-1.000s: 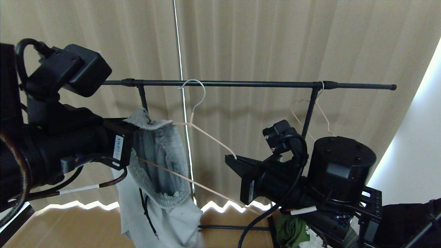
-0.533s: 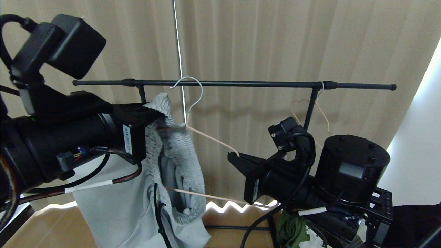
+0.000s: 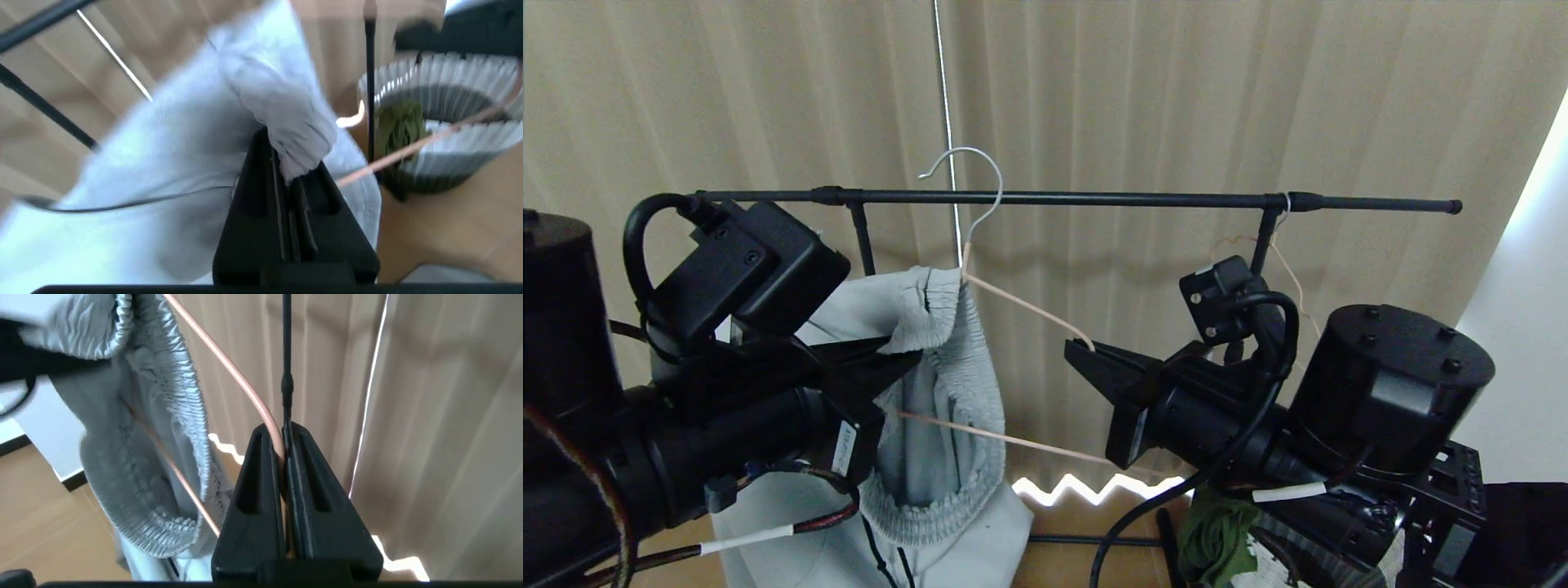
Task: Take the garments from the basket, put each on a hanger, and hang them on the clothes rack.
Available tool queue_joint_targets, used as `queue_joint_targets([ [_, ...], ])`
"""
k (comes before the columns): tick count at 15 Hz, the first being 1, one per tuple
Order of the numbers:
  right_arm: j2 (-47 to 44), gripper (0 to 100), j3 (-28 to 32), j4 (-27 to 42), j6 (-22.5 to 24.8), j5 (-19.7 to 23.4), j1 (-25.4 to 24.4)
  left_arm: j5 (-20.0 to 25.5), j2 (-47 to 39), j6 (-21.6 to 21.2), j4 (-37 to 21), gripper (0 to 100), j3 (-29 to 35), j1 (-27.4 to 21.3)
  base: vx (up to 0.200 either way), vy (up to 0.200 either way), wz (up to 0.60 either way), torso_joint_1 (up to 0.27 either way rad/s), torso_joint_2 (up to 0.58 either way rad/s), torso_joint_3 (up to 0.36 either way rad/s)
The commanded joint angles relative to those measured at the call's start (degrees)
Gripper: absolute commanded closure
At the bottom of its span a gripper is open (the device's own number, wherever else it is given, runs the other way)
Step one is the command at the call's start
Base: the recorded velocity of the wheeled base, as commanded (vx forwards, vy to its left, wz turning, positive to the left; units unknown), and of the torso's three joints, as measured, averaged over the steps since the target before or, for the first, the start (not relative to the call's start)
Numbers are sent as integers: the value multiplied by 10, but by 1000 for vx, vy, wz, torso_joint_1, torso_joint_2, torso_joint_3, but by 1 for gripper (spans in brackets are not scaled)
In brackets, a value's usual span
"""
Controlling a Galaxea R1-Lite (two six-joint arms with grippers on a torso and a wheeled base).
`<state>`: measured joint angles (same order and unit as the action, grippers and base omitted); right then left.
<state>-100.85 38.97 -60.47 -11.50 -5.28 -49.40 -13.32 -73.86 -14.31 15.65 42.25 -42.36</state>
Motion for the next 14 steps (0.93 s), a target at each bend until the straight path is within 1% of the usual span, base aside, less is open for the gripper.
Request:
queue_joint_targets([
  [1, 17, 100, -4, -1, 0, 0, 0, 0, 5, 1, 0, 100, -5, 0, 0, 0, 0, 0, 0, 0],
  [2, 20, 100, -5, -1, 0, 0, 0, 0, 6, -1, 0, 100, -6, 0, 0, 0, 0, 0, 0, 0],
  [3, 20, 100, -5, -1, 0, 0, 0, 0, 6, -1, 0, 0, -6, 0, 0, 0, 0, 0, 0, 0],
  [5, 21, 100, -5, -1, 6, 0, 1, 2, 13, -5, 0, 0, -16, -1, 0, 0, 0, 0, 0, 0],
  [6, 23, 100, -7, -2, 16, 0, 8, 14, 28, -6, 0, 0, -29, -4, 0, 0, 0, 0, 0, 0],
  [8, 30, 100, -14, -8, 26, 0, 14, 51, 61, -12, -1, 0, -53, -5, 0, 0, 0, 0, 0, 0],
  [10, 34, 100, -14, -9, 40, 0, 34, 65, 96, -21, 0, 0, -80, -5, 0, 0, 0, 0, 0, 0],
  [11, 36, 100, -14, -8, 51, 0, 54, 75, 121, -22, 0, 0, -91, -4, 0, 0, 0, 0, 0, 0],
  [13, 49, 100, -27, -7, 61, 6, 82, 82, 158, -29, 1, 0, -92, 4, 0, 0, 0, 0, 0, 0],
  [14, 58, 100, -36, -6, 65, 15, 86, 82, 166, -33, 3, 0, -88, 18, 0, 0, 0, 0, 0, 0],
])
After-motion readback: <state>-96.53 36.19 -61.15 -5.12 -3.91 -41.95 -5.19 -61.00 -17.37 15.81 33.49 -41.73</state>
